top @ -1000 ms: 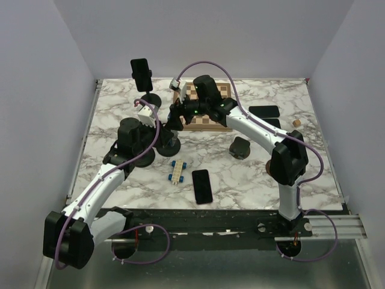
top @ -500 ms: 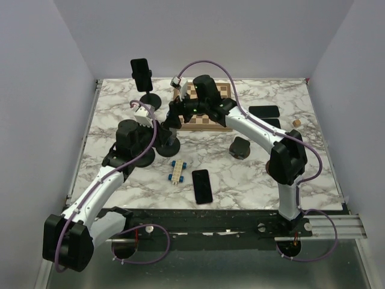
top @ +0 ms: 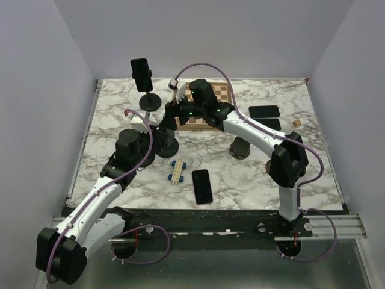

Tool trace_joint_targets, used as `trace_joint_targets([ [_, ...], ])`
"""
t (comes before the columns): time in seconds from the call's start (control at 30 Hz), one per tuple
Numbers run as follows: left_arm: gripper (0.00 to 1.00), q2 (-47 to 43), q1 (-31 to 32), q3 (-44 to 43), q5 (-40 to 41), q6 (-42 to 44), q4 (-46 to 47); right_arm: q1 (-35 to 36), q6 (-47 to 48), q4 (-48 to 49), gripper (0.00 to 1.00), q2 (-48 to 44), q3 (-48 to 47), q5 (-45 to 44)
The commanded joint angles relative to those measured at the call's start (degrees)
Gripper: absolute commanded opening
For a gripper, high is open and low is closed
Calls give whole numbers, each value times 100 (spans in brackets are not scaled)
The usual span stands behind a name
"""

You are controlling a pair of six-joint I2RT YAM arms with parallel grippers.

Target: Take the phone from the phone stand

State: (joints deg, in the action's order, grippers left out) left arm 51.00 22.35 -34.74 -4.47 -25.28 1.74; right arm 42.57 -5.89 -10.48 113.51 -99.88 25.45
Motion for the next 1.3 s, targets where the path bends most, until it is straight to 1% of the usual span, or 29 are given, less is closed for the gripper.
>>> trace_joint_targets([
  [0.0,0,-516,-24,231,95,-266,-998,-587,1101,219,1,113,334,-3021],
  [0.07,0,-623,-48,208,104,-228,-1096,-584,1310,286,1,67,433,-3227],
  [0.13,0,-679,-142,226,-21,-221,-1111,-621,1406,333,1,31,489,-3147],
  [0.2,0,-660,-249,222,-176,-232,-1110,-712,1376,333,1,-6,512,-2737],
  [0.37,0,-573,-454,226,-423,-214,-1104,-733,1488,384,1,-96,652,-2179],
  [0.43,0,-587,-515,250,-496,-189,-1078,-775,1573,176,1,-93,566,-1688],
  [0.53,0,-490,-616,233,-636,-171,-1029,-776,1749,-368,1,-35,255,-714],
  [0.7,0,-298,-644,204,-782,-231,-910,-779,1648,-756,1,-127,115,176],
  [0.83,0,-127,-644,168,-845,-250,-825,-768,1244,-654,1,-319,275,627],
  [0.93,0,-25,-644,162,-840,-291,-744,-724,686,-206,1,-610,586,941],
  [1.13,0,111,-644,144,-916,-354,-678,-473,-398,104,1,-1287,779,1084],
  [1.27,0,103,-644,152,-890,-364,-631,-418,-1074,452,1,-1925,1291,1232],
])
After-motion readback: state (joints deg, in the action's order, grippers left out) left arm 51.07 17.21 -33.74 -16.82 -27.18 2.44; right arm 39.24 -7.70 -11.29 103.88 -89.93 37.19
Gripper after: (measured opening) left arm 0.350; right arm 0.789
